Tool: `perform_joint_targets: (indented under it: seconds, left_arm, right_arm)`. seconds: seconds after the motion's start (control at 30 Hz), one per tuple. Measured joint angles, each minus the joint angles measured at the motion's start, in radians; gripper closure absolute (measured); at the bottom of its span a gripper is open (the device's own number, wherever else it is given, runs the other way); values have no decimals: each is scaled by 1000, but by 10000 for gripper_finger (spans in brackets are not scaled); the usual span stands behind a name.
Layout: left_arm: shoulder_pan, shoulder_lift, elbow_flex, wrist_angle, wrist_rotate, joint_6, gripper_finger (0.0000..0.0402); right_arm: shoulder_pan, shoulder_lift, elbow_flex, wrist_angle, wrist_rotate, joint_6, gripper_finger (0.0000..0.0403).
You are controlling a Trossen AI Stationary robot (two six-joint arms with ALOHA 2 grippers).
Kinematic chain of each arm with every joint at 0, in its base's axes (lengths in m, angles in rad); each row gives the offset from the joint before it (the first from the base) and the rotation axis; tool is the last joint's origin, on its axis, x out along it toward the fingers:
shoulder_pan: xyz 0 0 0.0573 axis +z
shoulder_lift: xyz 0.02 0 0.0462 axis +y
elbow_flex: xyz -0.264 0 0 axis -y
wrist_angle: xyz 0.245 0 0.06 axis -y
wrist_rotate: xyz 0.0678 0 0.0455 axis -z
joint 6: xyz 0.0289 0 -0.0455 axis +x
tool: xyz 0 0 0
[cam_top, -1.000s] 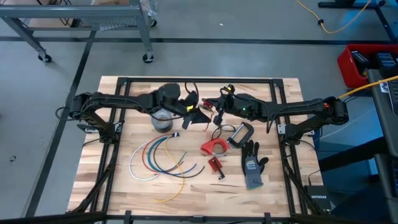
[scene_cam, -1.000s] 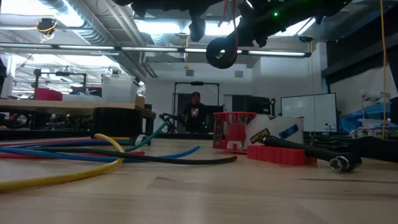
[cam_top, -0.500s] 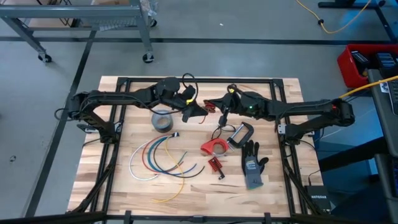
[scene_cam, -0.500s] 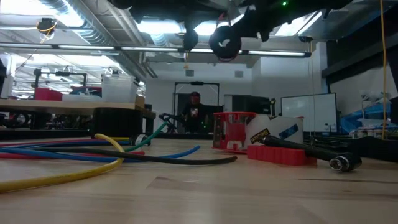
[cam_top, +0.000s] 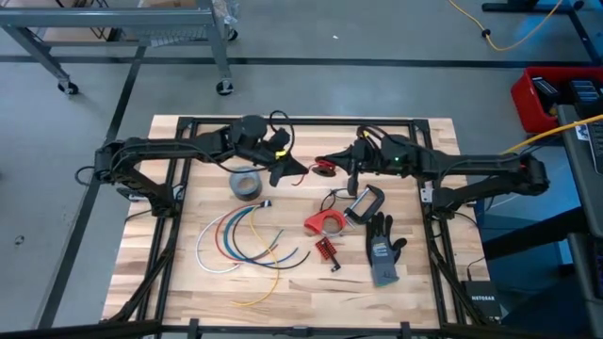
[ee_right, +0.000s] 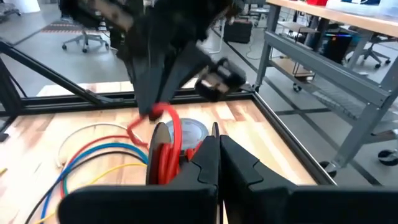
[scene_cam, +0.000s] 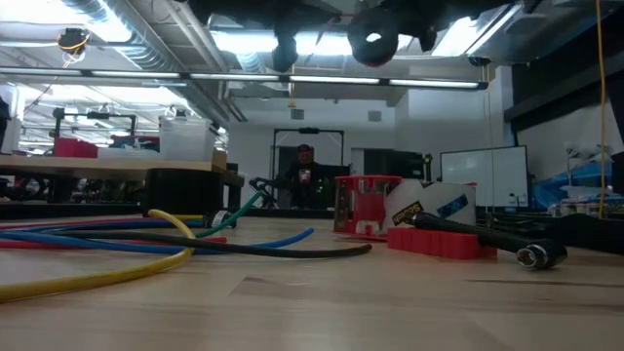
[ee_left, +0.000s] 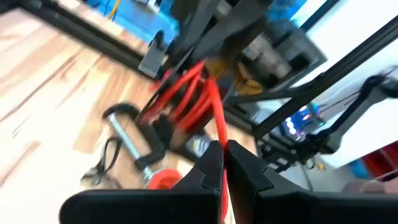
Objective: Coil cords
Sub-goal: Coil the red wire onto the spool
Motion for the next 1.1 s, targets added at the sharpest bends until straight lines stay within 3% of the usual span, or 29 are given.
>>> perform_joint_targets:
  seconds: [0.2, 0.87, 1.1]
  left_arm:
    - [-25, 0, 0, -82, -81, 57, 401]
    - [-159, 6, -5, -32, -507, 277, 401]
    - [-183, 28, -6, 43, -529, 405, 390]
  right_arm:
    - [0, -32, 0, 16, -1, 2, 400]
    - [0, -35, -2, 275, 35, 24, 400]
    - [0, -35, -2, 307, 36, 21, 400]
